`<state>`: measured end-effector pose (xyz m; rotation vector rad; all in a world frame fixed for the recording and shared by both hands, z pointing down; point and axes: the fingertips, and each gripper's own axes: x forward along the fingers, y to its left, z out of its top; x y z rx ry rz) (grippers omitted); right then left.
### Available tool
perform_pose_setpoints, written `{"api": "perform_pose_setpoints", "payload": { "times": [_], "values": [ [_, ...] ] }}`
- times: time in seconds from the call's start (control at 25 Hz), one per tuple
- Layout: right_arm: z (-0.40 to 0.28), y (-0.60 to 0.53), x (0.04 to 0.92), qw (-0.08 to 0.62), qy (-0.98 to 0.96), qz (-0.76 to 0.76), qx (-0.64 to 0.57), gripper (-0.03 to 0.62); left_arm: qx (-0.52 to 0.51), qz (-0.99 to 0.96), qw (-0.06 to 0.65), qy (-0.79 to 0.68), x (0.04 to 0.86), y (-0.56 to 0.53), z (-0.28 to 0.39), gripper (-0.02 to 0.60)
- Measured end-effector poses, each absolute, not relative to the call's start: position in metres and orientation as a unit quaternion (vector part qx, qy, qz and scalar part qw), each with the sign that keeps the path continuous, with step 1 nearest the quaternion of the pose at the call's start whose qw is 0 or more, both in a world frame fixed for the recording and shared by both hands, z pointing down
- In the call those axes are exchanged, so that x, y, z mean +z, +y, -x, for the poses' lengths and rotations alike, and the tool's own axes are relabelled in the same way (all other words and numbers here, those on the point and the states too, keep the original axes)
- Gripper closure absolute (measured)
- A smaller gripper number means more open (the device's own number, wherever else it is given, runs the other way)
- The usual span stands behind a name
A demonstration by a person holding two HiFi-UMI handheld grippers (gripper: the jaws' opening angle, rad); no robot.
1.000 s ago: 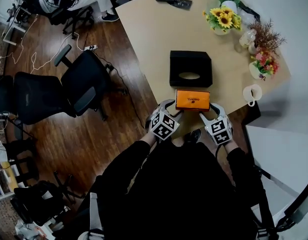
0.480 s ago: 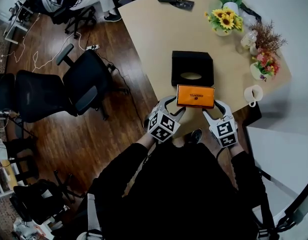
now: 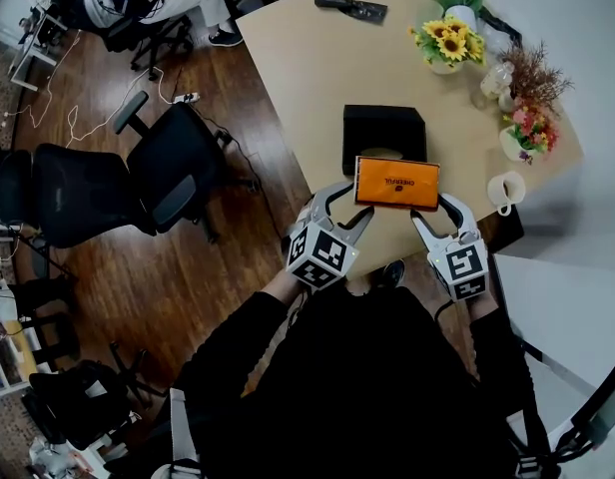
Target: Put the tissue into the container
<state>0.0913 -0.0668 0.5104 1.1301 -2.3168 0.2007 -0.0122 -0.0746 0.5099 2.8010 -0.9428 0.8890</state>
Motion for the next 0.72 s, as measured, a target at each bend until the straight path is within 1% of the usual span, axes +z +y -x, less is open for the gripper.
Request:
{"api": "perform_pose_setpoints", "payload": {
  "times": [0.36,0.72],
  "values": [
    [-0.09,-0.07,0.449,0.232,-0.875,-0.424,0.024,0.37,0.247,-0.913,-0.022,-0.325,0.448,-0.076,0.012,0.379],
    [-0.087,-0.062,0.419,0.223,-0.879,-0.422,0.0,0.37,0.238,-0.911,-0.047,-0.333,0.418,-0.068,0.013,0.38]
  ]
}}
